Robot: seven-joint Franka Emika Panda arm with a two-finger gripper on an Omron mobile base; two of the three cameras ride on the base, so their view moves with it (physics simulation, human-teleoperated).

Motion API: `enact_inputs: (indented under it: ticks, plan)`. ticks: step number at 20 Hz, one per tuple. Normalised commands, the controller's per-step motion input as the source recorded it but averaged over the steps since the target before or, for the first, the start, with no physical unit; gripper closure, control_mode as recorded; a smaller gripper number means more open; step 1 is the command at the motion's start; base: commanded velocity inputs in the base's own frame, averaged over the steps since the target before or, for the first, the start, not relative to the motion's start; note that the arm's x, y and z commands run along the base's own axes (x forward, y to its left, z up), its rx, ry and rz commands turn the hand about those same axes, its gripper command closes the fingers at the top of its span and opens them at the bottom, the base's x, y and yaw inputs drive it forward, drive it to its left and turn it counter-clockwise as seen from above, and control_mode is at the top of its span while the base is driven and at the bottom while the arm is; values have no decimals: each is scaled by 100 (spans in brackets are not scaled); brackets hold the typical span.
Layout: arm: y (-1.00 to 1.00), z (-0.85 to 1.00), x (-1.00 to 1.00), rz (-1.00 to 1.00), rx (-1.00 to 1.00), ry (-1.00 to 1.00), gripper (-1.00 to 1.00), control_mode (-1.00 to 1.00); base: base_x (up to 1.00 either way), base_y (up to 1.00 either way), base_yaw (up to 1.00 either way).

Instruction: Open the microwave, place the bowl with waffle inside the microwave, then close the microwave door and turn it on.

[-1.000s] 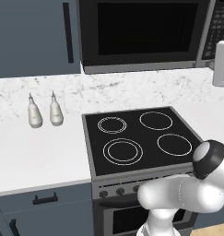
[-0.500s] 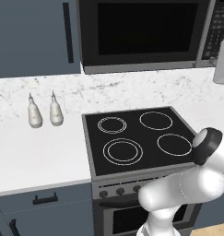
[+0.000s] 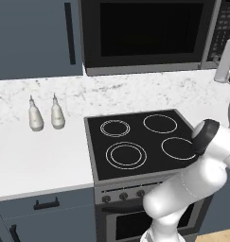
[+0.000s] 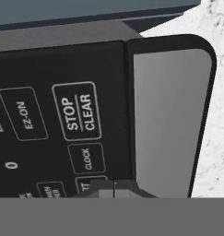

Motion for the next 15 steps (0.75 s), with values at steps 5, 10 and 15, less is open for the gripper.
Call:
enact_inputs:
  ticks: [5, 10, 15]
  plan:
    - [-2, 0, 68, -1, 13, 0, 100, -100, 0, 0, 0]
    - [0, 0, -13, -2, 8, -17, 100, -100, 0, 0, 0]
    - [7, -50, -100, -7, 2, -39, 100, -100, 0, 0, 0]
